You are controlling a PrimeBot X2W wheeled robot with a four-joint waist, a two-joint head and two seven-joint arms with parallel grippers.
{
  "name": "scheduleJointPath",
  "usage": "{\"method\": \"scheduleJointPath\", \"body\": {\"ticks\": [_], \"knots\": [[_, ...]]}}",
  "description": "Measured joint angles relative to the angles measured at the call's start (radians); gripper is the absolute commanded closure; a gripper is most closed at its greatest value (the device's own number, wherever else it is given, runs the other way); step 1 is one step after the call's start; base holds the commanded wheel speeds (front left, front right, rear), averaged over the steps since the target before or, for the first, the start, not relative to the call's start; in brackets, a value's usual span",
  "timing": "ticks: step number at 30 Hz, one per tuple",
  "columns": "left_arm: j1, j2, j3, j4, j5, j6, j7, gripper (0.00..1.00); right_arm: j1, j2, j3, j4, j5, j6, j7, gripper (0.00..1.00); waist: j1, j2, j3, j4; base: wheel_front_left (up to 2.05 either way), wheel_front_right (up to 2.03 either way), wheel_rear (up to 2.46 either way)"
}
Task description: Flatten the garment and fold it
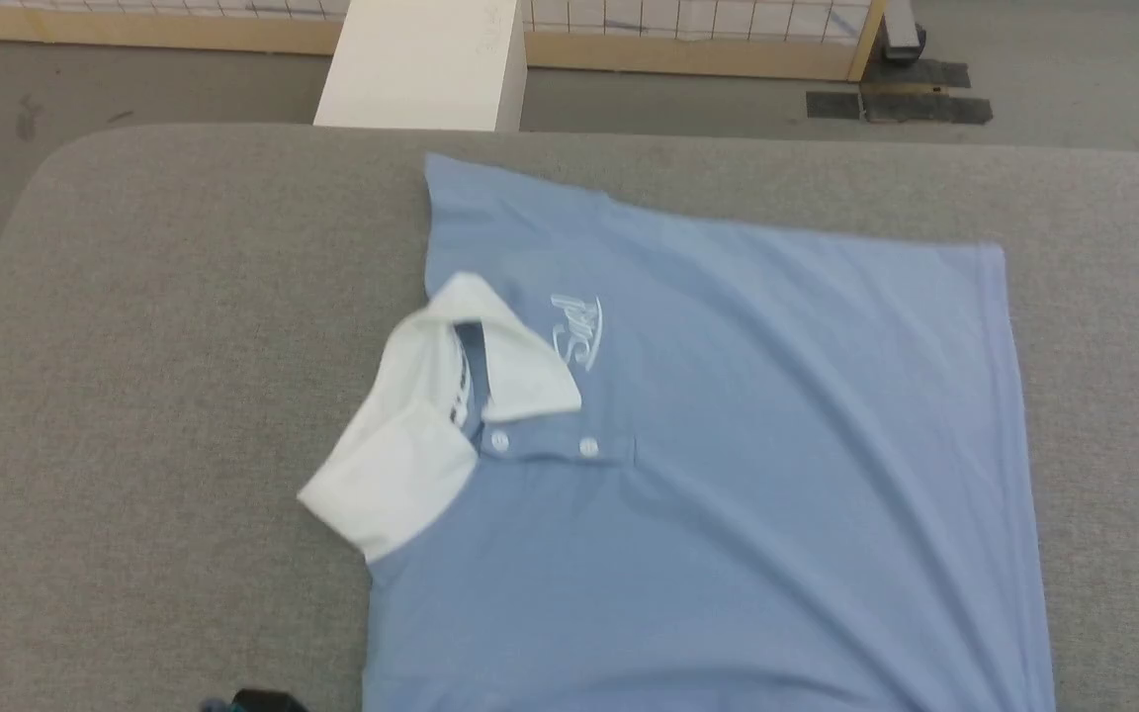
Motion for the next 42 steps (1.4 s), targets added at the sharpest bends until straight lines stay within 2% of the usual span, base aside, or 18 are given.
{"method": "scheduleJointPath", "body": {"ticks": [4,10,14,22,25,29,35,42], "knots": [[0.056,0.017,0.017,-0.042,-0.033,0.022,-0.007,1.0,0.071,0.005,-0.027,-0.047,0.022,0.0,0.064,1.0,0.0,0.0,-0.022,-0.002,0.0,0.0,0.0],[0.068,0.036,0.058,-0.108,-0.015,0.03,-0.078,1.0,0.078,0.021,-0.047,-0.107,0.022,0.0,0.042,1.0,0.0,0.0,-0.045,-0.009,0.0,0.0,0.0],[0.041,0.041,0.072,-0.143,0.025,0.026,-0.109,1.0,0.051,-0.004,-0.034,-0.121,0.015,0.0,0.006,1.0,0.0,0.0,-0.046,-0.016,0.0,0.0,0.0],[-0.142,0.038,0.11,-0.155,0.1,-0.044,-0.146,1.0,-0.139,-0.103,0.009,-0.123,0.01,0.0,-0.045,1.0,0.0,0.0,-0.002,-0.023,0.0,0.0,0.0],[-0.236,0.034,0.132,-0.109,0.111,-0.087,-0.15,1.0,-0.242,-0.148,0.035,-0.114,0.009,0.0,-0.053,1.0,0.0,0.0,0.04,-0.027,0.0,0.0,0.0],[-0.323,0.024,0.145,-0.054,0.124,-0.119,-0.154,1.0,-0.333,-0.194,0.055,-0.087,0.009,0.0,-0.064,1.0,0.0,0.0,0.088,-0.03,0.0,0.0,0.0],[-0.425,-0.014,0.155,0.032,0.146,-0.152,-0.176,1.0,-0.433,-0.232,0.092,-0.021,0.01,0.0,-0.072,1.0,0.0,0.0,0.156,-0.034,0.0,0.0,0.0],[-0.463,-0.071,0.129,0.143,0.162,-0.172,-0.19,1.0,-0.505,-0.249,0.173,0.091,0.029,0.0,-0.105,1.0,0.0001,0.0,0.22,-0.037,0.0,0.0,0.0]]}}
